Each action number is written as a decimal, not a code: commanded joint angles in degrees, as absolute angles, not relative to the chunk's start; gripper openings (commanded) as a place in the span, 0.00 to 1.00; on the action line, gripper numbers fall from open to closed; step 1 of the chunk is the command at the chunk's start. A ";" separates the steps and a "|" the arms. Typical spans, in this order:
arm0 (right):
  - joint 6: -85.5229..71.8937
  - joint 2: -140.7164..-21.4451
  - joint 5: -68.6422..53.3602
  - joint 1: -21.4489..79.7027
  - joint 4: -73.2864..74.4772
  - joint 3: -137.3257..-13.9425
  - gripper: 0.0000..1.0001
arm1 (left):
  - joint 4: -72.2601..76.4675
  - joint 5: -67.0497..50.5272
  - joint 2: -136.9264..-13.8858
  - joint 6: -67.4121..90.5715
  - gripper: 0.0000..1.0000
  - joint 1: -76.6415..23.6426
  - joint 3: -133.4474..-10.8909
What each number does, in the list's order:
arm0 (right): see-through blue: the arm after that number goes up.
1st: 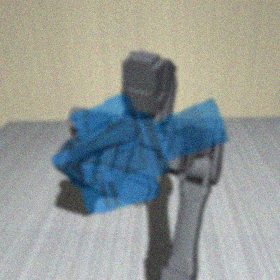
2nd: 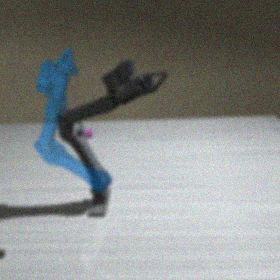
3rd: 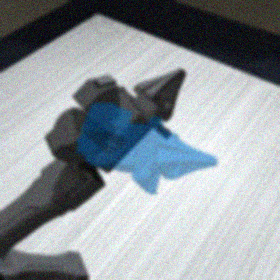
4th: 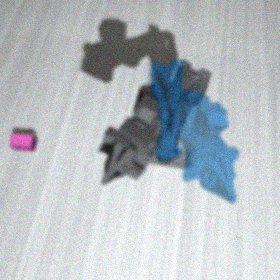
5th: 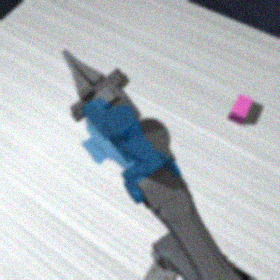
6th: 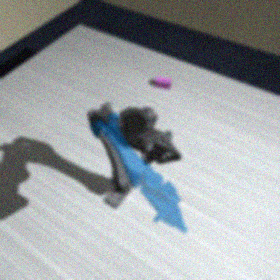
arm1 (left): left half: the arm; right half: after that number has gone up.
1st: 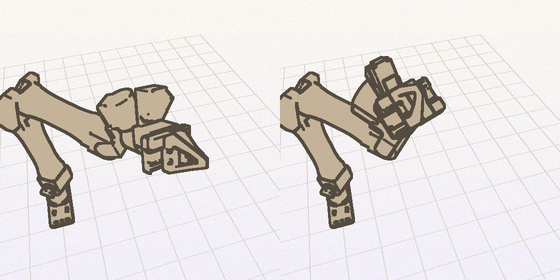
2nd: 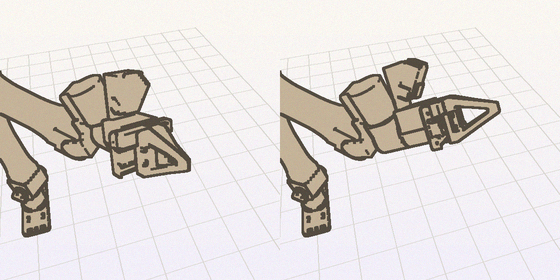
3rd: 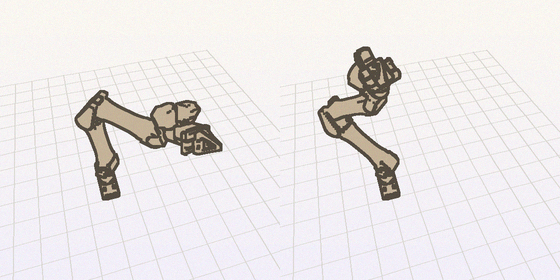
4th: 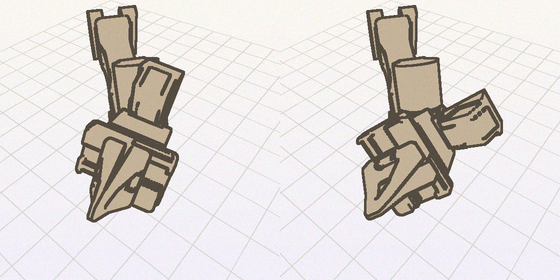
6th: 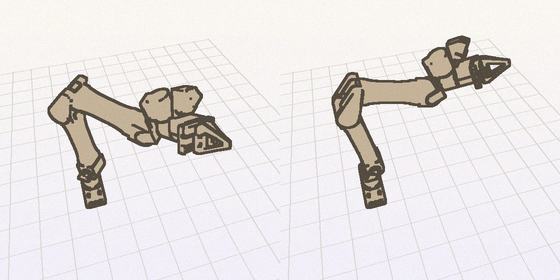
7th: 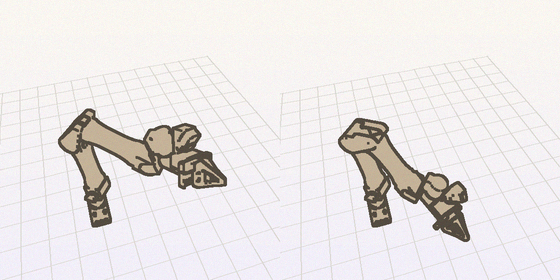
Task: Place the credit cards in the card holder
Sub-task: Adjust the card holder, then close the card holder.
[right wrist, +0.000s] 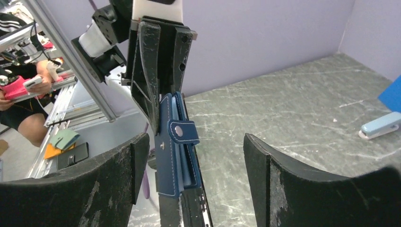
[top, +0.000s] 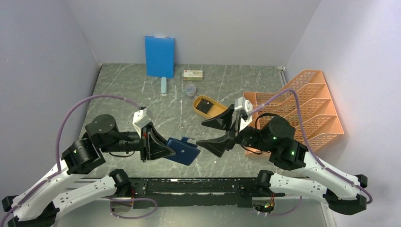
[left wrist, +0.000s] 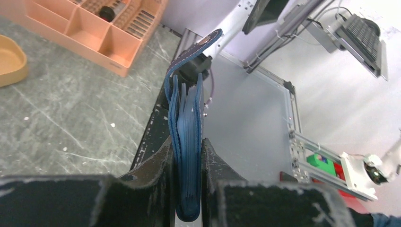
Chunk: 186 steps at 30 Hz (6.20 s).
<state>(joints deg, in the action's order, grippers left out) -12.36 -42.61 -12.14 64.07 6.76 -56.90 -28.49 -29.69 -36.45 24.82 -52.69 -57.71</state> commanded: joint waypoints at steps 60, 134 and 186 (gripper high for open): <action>-9.44 -49.12 -24.44 63.72 13.86 -67.50 0.16 | -24.70 -33.31 -36.16 25.50 0.05 -52.51 -59.06; -2.52 -51.86 -6.63 63.79 1.94 -50.25 0.00 | -28.50 -7.26 -43.10 57.91 0.05 -52.55 -61.46; -2.04 -53.61 -4.16 63.77 0.24 -49.92 0.00 | -26.84 -5.55 -43.34 59.25 0.05 -52.55 -60.81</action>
